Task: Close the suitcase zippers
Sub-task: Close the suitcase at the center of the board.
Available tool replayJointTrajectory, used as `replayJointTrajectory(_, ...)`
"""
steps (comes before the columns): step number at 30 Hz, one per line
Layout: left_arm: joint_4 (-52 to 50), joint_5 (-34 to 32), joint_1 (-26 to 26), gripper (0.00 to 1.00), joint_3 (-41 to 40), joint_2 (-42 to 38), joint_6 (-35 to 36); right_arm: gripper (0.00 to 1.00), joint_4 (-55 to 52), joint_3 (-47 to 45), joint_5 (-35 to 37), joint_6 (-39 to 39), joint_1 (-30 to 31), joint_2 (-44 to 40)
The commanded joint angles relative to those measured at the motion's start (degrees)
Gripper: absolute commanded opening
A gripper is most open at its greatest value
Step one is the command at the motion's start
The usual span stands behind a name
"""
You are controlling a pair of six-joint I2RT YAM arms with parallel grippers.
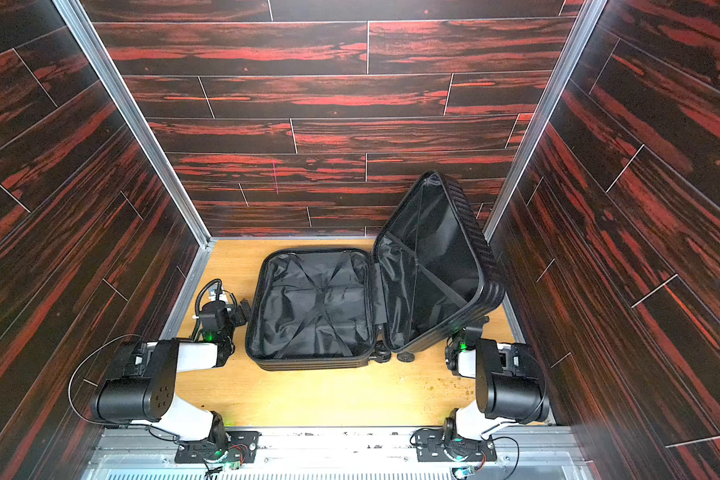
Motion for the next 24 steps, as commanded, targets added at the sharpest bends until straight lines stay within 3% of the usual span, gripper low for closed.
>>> replayJointTrajectory(1,0.2,1.6,-0.5,1.00,0.8,-1.4,0.3,0.99,0.2,0.0,-0.4,-0.2,0.3,0.7)
replayJointTrajectory(17,0.1,1.6,-0.5,1.00,0.8,-1.4,0.2,0.99,0.3,0.0,-0.5,-0.2,0.3,0.7)
replayJointTrajectory(21,-0.2,-5.4,-0.5,1.00,0.2,-4.9,-2.7,0.99,0.4,-0.1,-0.5,-0.1,0.3,0.7)
replayJointTrajectory(24,-8.9,-10.2,-0.5,1.00,0.6,-12.5,-5.0,0.99,1.2,-0.6,0.2,0.1,0.3,0.4)
